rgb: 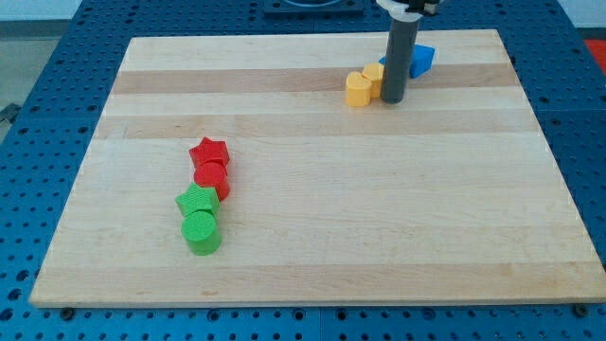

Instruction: Move the red star to the left center of the board

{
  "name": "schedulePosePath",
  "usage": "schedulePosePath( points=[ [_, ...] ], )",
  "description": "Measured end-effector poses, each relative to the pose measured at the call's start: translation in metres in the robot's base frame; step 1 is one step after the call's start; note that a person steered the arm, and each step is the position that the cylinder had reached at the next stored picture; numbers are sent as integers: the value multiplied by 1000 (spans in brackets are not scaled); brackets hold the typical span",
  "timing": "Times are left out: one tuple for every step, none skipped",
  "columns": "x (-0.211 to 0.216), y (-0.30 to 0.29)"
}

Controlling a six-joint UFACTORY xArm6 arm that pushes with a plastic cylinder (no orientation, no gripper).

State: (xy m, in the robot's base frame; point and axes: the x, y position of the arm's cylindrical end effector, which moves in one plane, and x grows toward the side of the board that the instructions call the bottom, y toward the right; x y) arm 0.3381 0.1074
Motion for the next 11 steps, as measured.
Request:
schedulePosePath(
  points=[
    [16,10],
    [62,25],
    [71,10],
    [58,-28],
    [69,-56],
    [114,-83],
    [128,-137],
    [127,-198],
    [110,-251],
    [80,-291],
    [82,-303]
  ],
)
